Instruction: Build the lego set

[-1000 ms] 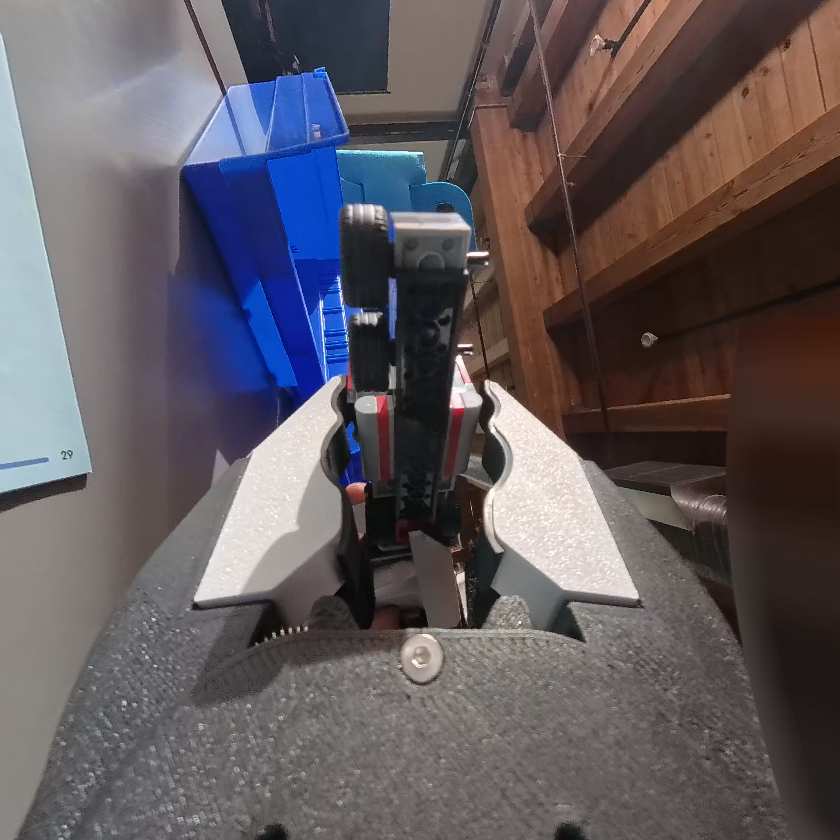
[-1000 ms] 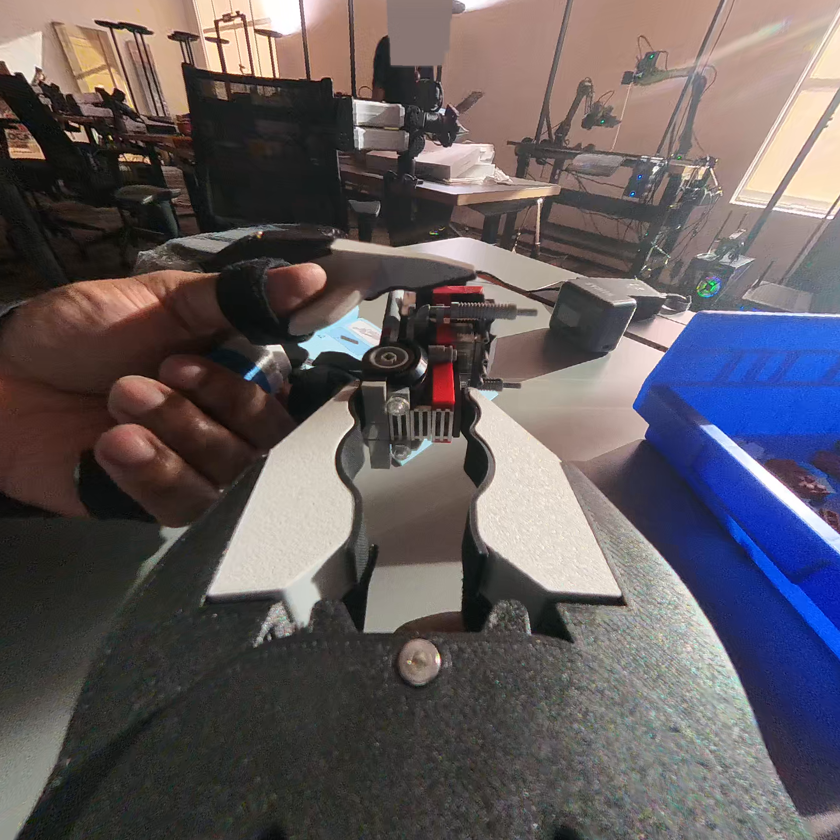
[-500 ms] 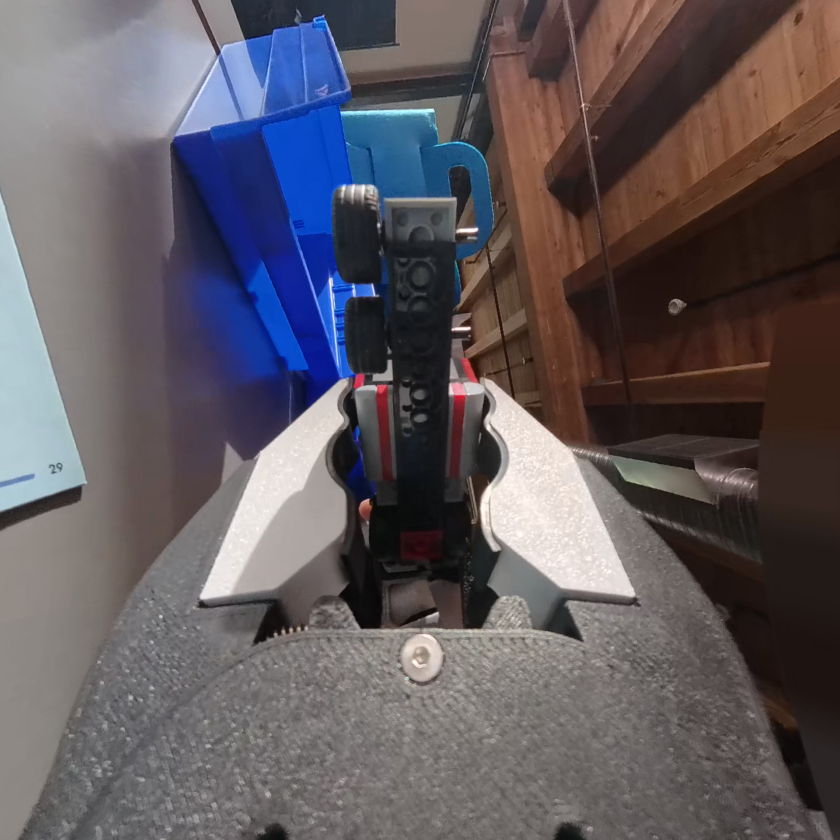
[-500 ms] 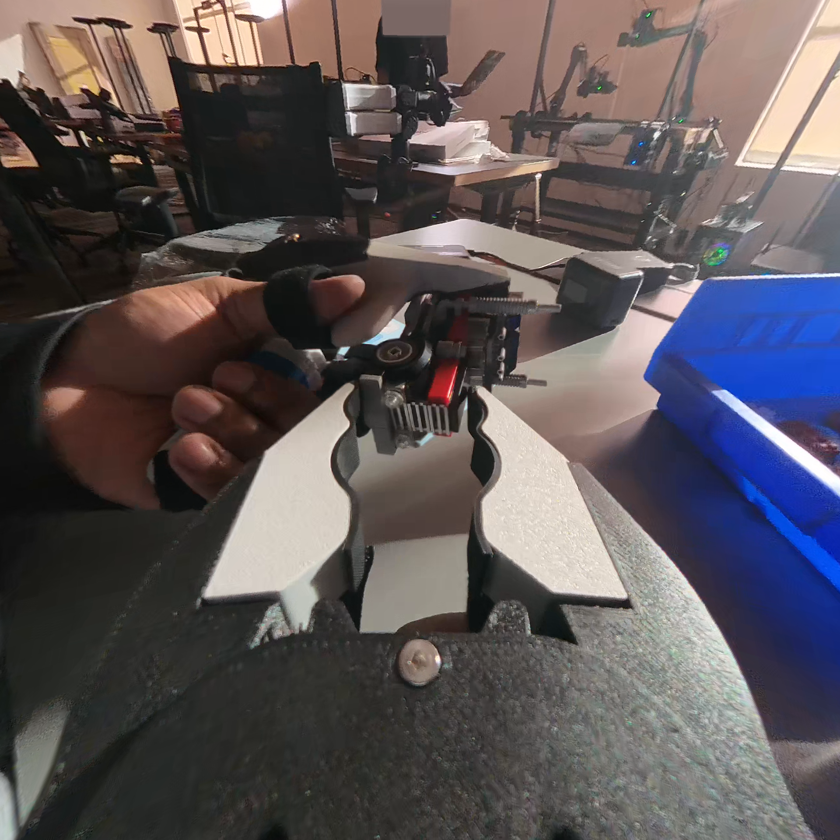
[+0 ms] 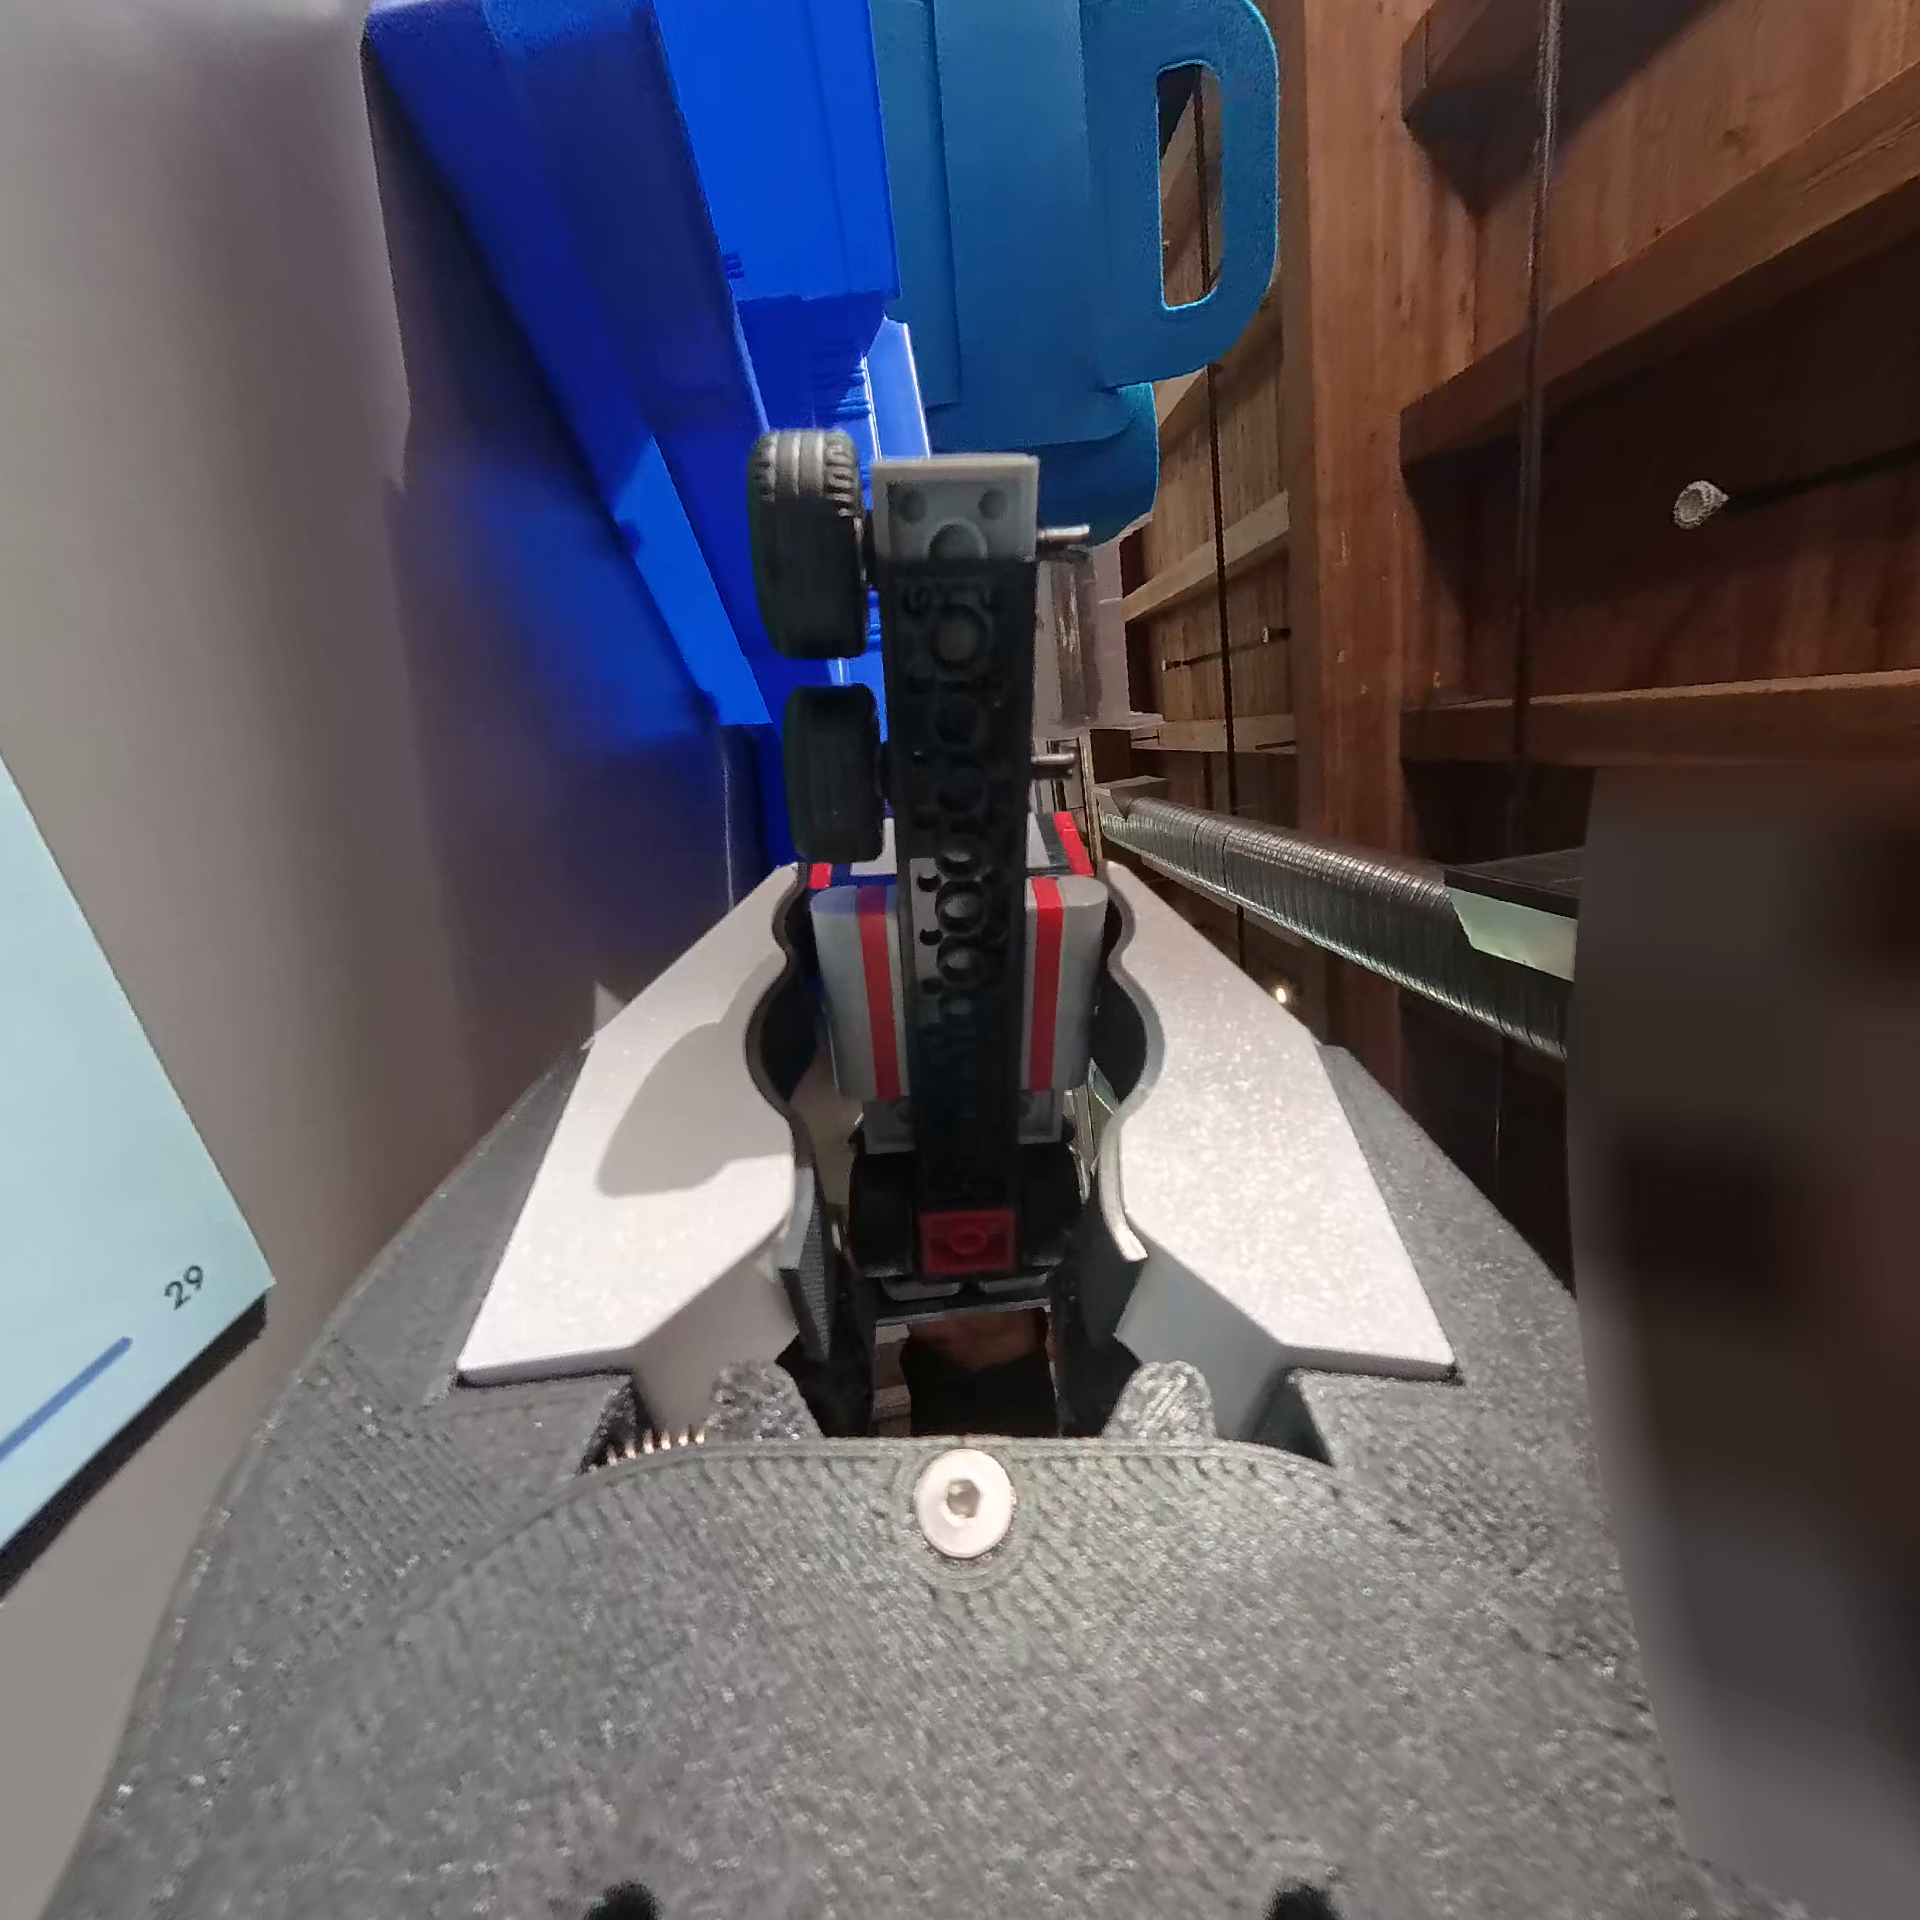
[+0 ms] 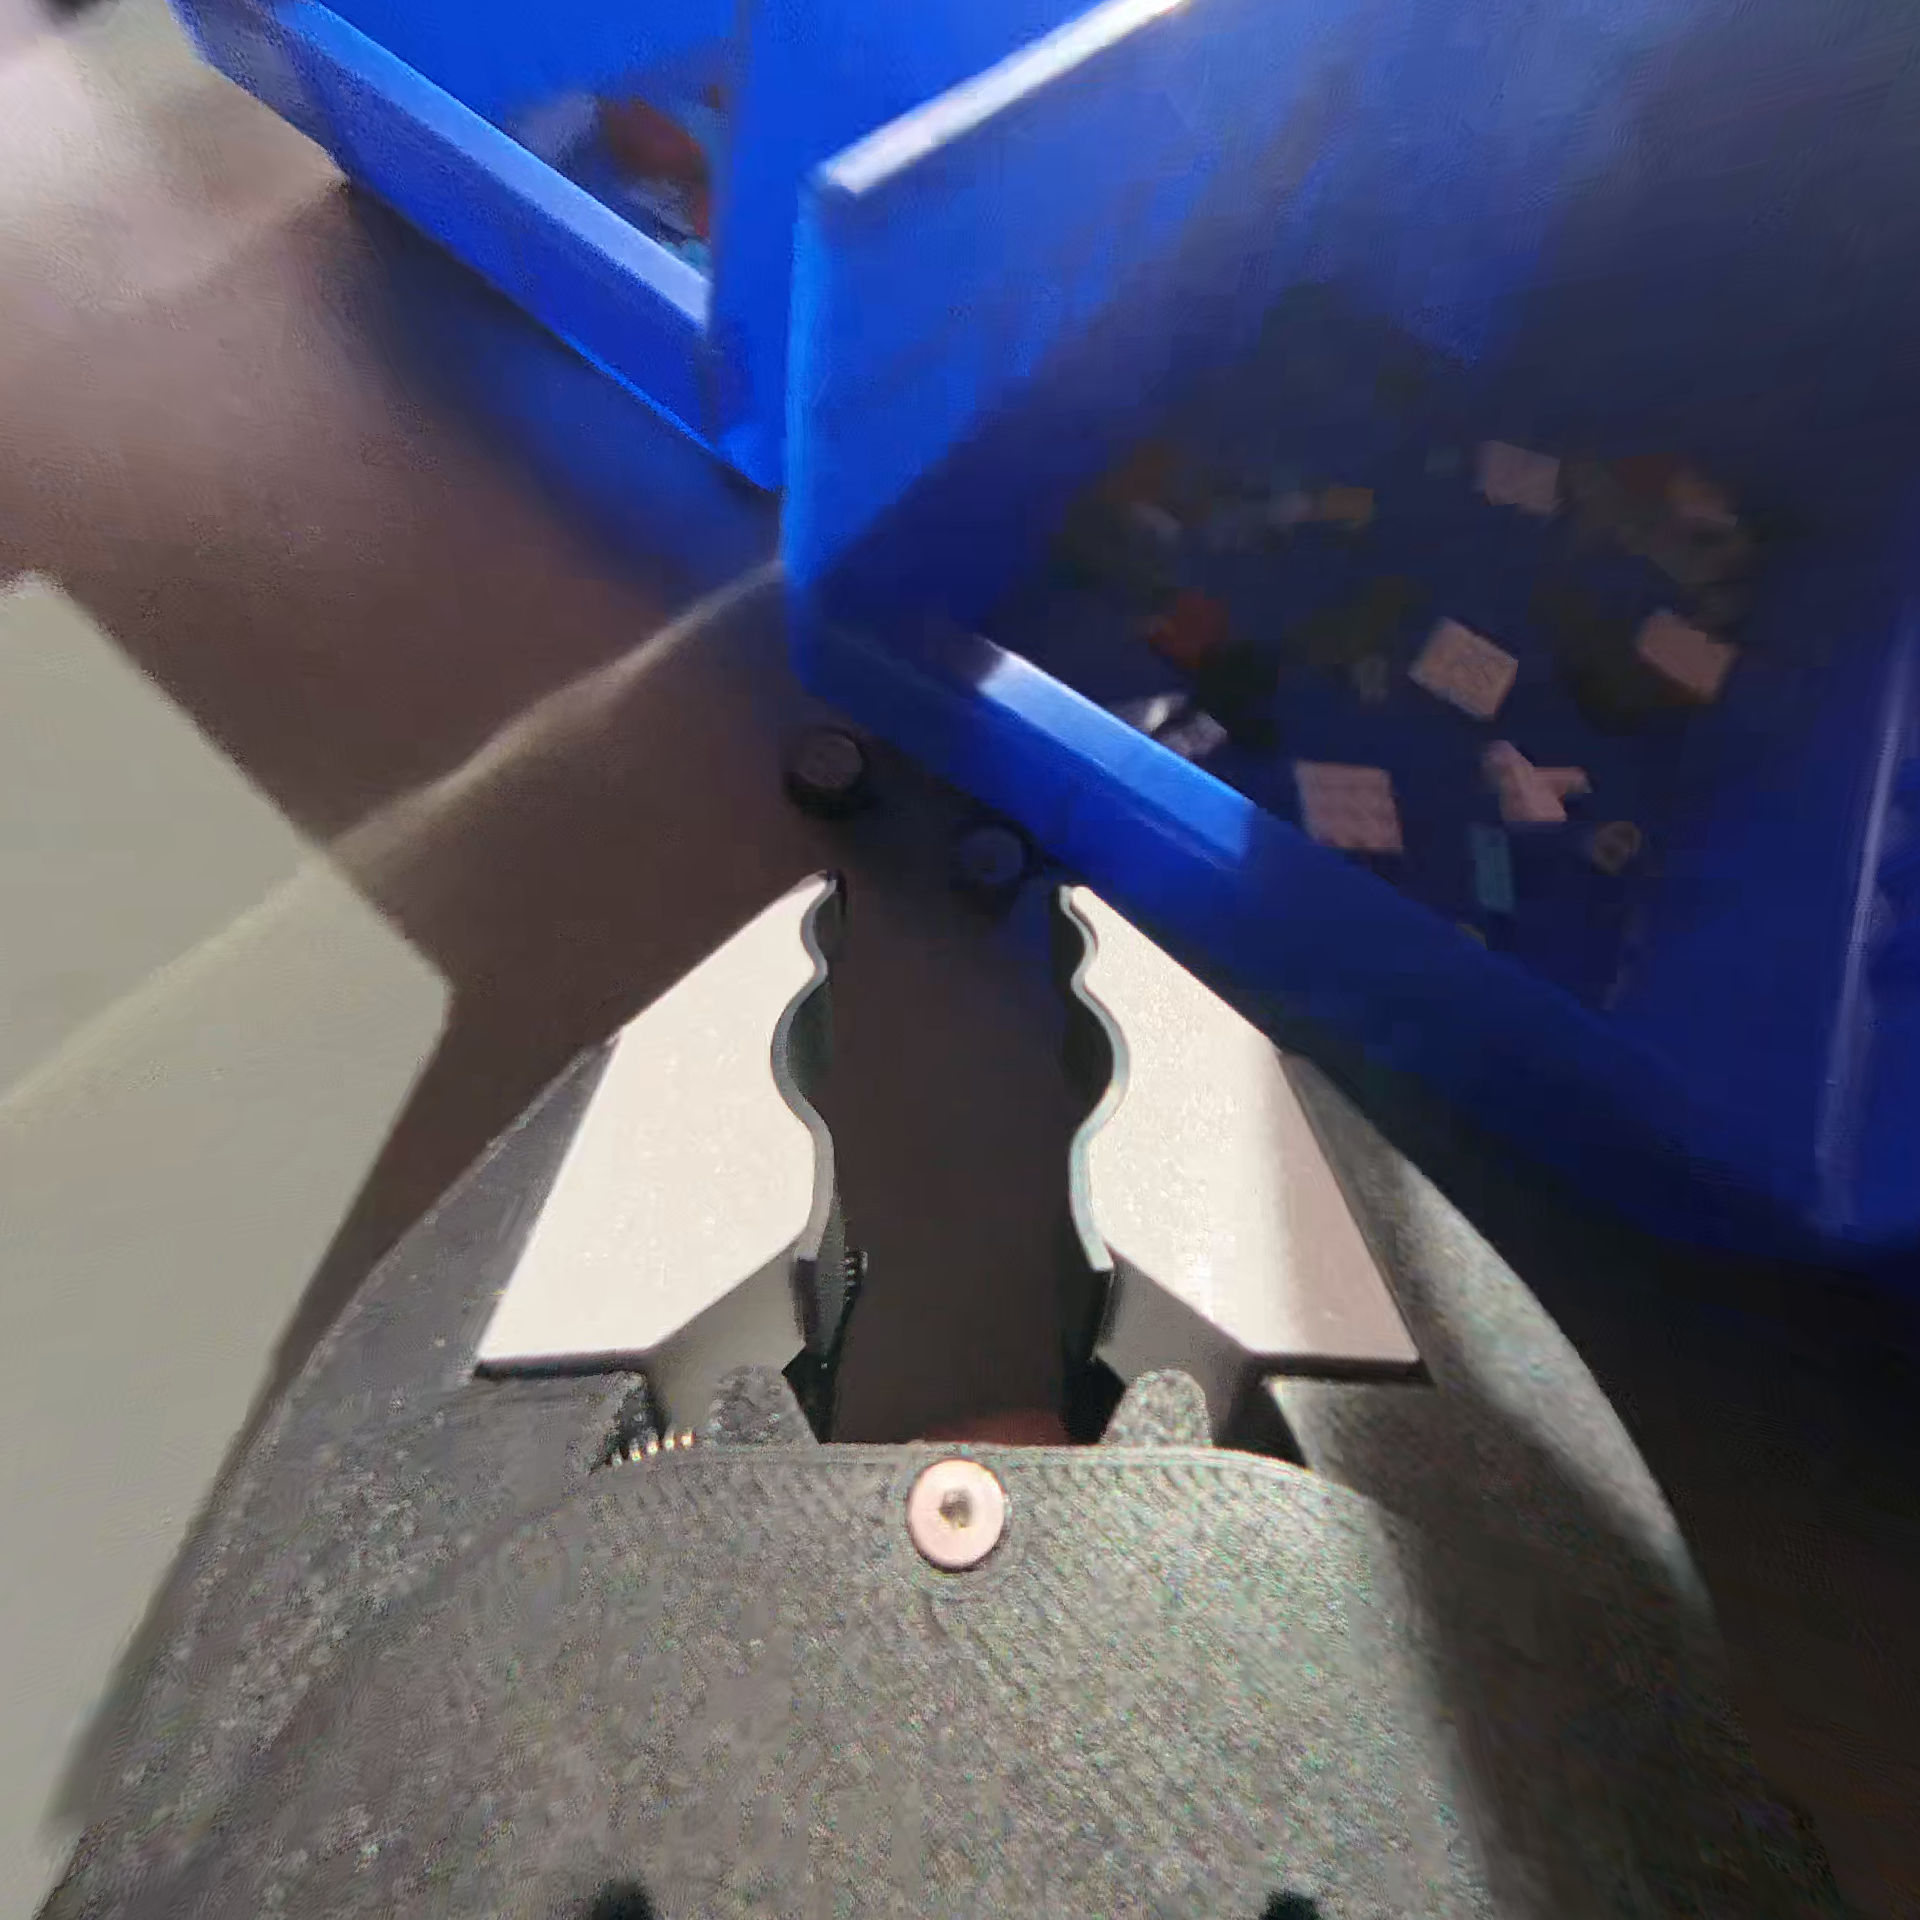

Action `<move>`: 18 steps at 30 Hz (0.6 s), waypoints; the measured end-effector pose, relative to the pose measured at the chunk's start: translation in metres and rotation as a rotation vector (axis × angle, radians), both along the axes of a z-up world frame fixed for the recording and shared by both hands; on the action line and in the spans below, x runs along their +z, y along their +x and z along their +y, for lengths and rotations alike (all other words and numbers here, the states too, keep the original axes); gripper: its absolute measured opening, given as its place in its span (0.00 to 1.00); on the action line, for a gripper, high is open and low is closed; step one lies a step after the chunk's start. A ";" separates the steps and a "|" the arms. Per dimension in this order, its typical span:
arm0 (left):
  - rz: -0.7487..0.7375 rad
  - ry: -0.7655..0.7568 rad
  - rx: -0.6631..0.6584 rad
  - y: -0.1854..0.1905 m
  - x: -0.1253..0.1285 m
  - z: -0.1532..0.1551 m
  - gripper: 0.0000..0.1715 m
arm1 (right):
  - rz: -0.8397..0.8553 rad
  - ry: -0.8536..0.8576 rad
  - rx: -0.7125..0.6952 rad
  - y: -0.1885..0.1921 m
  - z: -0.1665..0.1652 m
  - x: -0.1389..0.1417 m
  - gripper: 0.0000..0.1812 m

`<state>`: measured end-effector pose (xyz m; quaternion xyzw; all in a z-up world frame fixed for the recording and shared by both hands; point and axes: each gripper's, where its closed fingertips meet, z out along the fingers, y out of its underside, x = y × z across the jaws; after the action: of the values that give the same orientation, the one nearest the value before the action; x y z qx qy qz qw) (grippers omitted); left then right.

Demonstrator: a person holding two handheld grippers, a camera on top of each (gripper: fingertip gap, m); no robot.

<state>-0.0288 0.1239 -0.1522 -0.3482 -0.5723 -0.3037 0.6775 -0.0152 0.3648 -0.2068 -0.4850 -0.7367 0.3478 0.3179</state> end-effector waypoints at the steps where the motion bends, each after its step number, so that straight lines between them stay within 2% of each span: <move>1: -0.001 -0.001 -0.003 -0.001 -0.001 0.002 0.31 | -0.015 0.004 -0.024 0.000 0.007 -0.003 0.21; 4: -0.007 0.002 -0.005 -0.002 -0.003 0.007 0.31 | -0.058 0.035 -0.049 -0.006 0.011 -0.010 0.21; 7: -0.012 0.005 -0.007 -0.001 -0.003 0.010 0.31 | -0.115 0.069 -0.009 -0.013 0.004 -0.020 0.19; 10: -0.013 -0.007 -0.008 0.001 -0.004 0.009 0.31 | -0.127 0.092 0.016 -0.019 0.000 -0.023 0.11; 13: -0.013 -0.040 -0.021 0.004 -0.008 0.007 0.31 | -0.120 0.109 0.045 -0.020 -0.005 -0.023 0.11; 15: -0.019 -0.062 -0.046 0.007 -0.011 0.006 0.31 | -0.104 0.107 0.099 -0.018 -0.015 -0.021 0.11; 18: -0.018 -0.092 -0.108 0.013 -0.015 0.008 0.31 | -0.066 0.027 0.272 -0.008 -0.055 -0.010 0.11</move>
<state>-0.0163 0.1319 -0.1672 -0.4066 -0.5721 -0.3162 0.6383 -0.0229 0.3095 -0.2170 -0.3874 -0.8102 0.3618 0.2501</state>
